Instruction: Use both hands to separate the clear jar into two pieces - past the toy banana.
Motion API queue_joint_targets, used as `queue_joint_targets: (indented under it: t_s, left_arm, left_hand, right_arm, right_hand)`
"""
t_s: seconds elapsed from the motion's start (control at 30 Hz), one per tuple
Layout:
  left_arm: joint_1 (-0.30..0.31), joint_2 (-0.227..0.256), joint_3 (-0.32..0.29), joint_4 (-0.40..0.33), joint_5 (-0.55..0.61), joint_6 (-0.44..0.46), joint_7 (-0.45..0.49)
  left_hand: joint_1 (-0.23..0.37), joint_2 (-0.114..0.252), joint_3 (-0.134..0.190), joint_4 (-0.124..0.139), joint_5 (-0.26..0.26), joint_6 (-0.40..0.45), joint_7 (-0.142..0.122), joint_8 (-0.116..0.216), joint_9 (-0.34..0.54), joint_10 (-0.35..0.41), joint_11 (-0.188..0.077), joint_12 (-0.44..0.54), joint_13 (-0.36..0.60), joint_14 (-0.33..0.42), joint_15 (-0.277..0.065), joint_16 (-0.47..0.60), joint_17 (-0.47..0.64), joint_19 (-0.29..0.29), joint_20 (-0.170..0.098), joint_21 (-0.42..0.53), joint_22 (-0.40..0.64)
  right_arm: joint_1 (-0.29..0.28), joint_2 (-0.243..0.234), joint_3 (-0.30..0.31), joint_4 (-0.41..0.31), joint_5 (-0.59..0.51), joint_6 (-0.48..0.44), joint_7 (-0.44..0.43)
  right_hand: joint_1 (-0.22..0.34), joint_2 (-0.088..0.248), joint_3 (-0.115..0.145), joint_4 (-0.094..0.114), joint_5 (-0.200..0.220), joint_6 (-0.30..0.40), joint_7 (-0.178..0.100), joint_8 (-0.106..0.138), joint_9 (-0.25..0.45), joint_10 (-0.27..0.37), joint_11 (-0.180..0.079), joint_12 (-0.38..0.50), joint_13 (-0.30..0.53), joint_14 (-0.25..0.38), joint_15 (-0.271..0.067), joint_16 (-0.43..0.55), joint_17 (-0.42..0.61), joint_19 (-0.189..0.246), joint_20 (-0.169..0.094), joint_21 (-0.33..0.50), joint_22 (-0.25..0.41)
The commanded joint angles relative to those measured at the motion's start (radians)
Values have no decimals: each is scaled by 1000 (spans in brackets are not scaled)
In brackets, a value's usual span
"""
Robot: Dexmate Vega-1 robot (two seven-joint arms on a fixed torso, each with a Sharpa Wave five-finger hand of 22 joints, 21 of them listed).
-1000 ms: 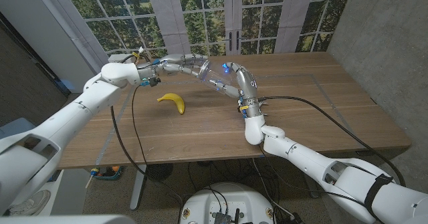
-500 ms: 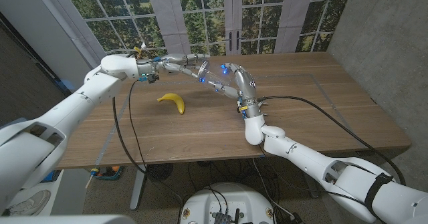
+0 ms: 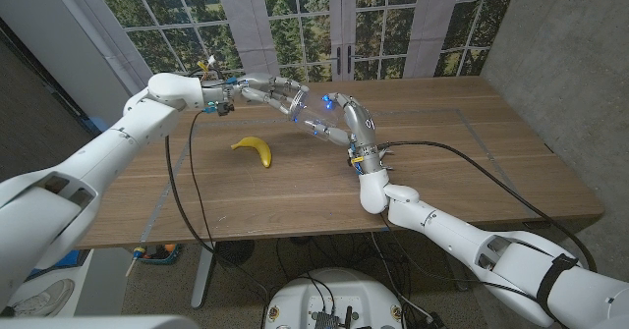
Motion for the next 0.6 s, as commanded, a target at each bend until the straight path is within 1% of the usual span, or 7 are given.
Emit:
queue_joint_targets:
  t_s: [0.03,0.07,0.23,0.37,0.43,0.53,0.6]
  left_arm:
    - [149,94,-80,-246,66,81,325]
    - [170,112,-89,-285,87,94,373]
    - [218,144,-109,-377,57,204,441]
    - [205,140,-97,-379,-4,287,397]
    - [198,134,-92,-371,-31,316,379]
    - [184,127,-86,-355,-71,355,345]
    - [185,133,-86,-372,-70,380,366]
  left_hand:
    - [92,81,3,33,1,138,170,0,11,297,-19,9,5,365,-442,20,9,212,-214,86,1]
    - [75,74,-8,39,0,134,179,-3,16,304,-11,7,4,389,-441,23,9,227,-211,99,-4]
    - [-228,46,-60,131,-9,112,269,-23,53,347,73,-21,-4,502,-415,-42,-18,347,-191,151,-50]
    - [-389,58,-62,184,-7,122,353,-34,69,418,134,-30,-15,568,-398,-68,-19,410,-168,137,-58]
    - [-427,79,-50,199,-3,141,356,-36,70,455,134,-31,-21,585,-381,-75,-19,426,-151,125,-59]
    - [-534,106,-44,255,4,176,358,-56,50,494,122,-51,-33,613,-349,-88,-19,459,-120,96,-61]
    - [-585,132,-30,287,12,227,359,-56,42,520,118,-64,-38,636,-337,-94,-20,481,-105,78,-59]
  right_arm:
    - [-5,0,13,-3,5,3,0]
    - [-6,2,16,-3,3,4,0]
    - [-10,6,30,-4,-10,11,0]
    - [-11,11,39,-1,-17,26,0]
    - [-14,15,47,-1,-26,30,0]
    - [-22,19,63,-5,-44,32,0]
    - [-26,18,65,-10,-49,30,0]
  right_hand:
    - [232,307,87,69,5,175,-147,79,172,212,-201,7,1,12,-144,-1,8,0,-50,14,2]
    - [230,307,87,70,5,172,-148,79,172,212,-201,7,1,12,-143,-4,9,-2,-51,15,1]
    - [228,308,89,69,4,177,-143,77,167,213,-200,7,3,15,-142,-6,14,-3,-49,22,-1]
    - [227,308,90,68,3,175,-145,77,168,214,-201,4,0,15,-143,-8,16,-6,-50,24,-2]
    - [226,308,90,68,3,176,-143,77,167,213,-200,4,1,15,-143,-9,17,-7,-51,26,-2]
    - [225,307,90,68,2,174,-145,77,168,212,-200,4,2,16,-142,-10,19,-10,-51,27,-3]
    - [225,308,91,67,2,175,-143,77,167,210,-200,4,4,16,-142,-12,20,-9,-51,29,-3]
